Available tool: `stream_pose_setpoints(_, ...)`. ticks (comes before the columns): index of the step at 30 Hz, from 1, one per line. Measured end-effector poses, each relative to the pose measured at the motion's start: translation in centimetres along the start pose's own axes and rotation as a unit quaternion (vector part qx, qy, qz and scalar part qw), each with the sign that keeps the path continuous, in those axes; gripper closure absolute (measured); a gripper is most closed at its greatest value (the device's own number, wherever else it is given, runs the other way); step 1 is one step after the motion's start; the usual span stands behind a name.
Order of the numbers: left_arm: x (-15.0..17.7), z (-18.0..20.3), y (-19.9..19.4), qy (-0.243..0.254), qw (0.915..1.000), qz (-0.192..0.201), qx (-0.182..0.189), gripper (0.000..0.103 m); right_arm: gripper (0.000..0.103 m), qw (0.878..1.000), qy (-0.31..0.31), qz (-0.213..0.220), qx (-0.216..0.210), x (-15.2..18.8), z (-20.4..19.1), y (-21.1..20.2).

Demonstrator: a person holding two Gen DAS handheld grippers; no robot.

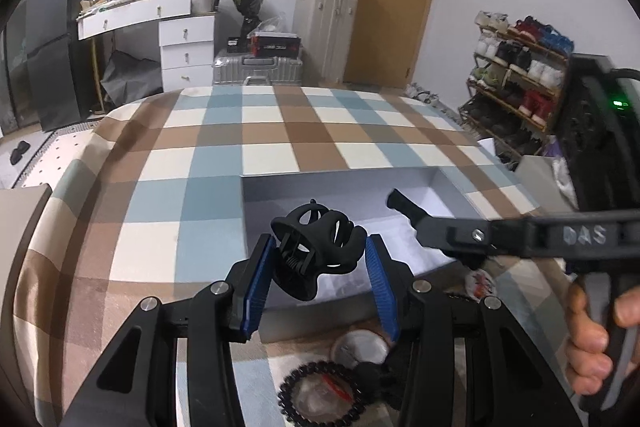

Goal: Organize jewelry
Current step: 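Lift the black claw clip with the right gripper and drop it into the grey box, then move the right gripper to the red-capped clear ring and close on it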

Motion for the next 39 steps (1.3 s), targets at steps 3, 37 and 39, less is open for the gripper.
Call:
stream_pose_setpoints(3,0.2,0.5,-0.5,0.01,0.9999,0.001,0.004,0.062,0.082,1.0,-0.01,-0.002,-0.001,0.2,-0.2,-0.3)
stream_pose_setpoints(37,3.8,-0.5,-4.9,0.035,0.9983,0.035,-0.029,0.001,0.0,0.974,-0.106,0.079,0.185,5.0,5.5,-8.4)
stream_pose_setpoints(39,4.0,-0.8,-4.8,0.029,0.9987,0.032,-0.027,0.001,0.0,0.976,-0.098,0.072,0.182,5.1,6.2,-8.2)
Point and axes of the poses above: each gripper's, at about its wrist camera, not at the fingertips, and y roughly the way its jaws point, z to its right, x to its underside, the point moved 4 cm from there along y, roughly the way its jaws point, and after that the axes turned 4 degrees about z, right-handed, at the moved point
